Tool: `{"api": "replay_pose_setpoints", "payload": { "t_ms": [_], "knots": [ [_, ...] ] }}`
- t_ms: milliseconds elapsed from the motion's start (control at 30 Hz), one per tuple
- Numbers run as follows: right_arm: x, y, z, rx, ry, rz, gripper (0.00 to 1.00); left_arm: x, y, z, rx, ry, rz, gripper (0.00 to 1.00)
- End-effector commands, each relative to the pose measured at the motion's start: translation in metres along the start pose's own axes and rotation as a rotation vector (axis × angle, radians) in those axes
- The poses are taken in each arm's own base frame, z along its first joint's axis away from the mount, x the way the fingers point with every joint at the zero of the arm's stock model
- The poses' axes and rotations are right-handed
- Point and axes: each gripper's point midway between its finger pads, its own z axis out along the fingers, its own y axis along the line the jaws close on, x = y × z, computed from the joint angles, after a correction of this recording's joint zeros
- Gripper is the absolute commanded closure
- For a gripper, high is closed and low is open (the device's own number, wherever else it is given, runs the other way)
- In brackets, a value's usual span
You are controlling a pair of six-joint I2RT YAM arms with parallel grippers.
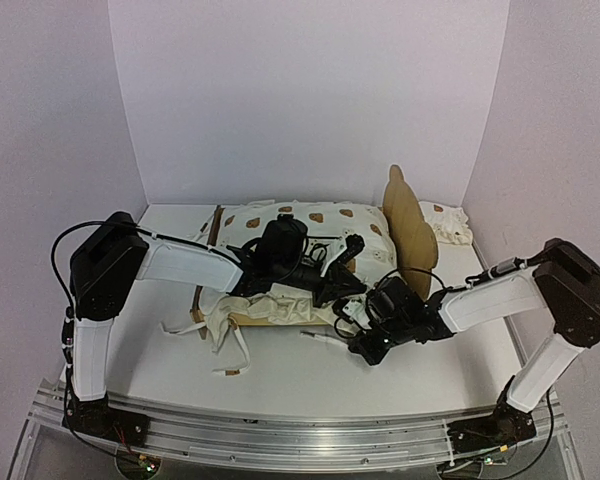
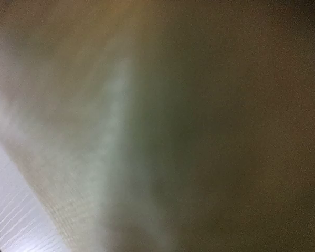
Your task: Set up the pet bed
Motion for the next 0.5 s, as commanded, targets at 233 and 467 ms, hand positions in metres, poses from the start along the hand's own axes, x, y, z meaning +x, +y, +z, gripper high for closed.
{"api": "replay_pose_setpoints", "payload": {
  "t_ms": [233, 467],
  "knots": [
    [0.005, 0.068, -0.107, -0.343, -0.082, 0.22, 1.0, 0.011, -0.018, -0.001, 0.098, -0.002, 0.039, 1.0],
    [0.018, 0.068, -0.136, -0.35, -0.115, 0.45, 1.0, 0.018, -0.047, 0.003, 0.178, -0.007, 0.124, 1.0]
  ]
}}
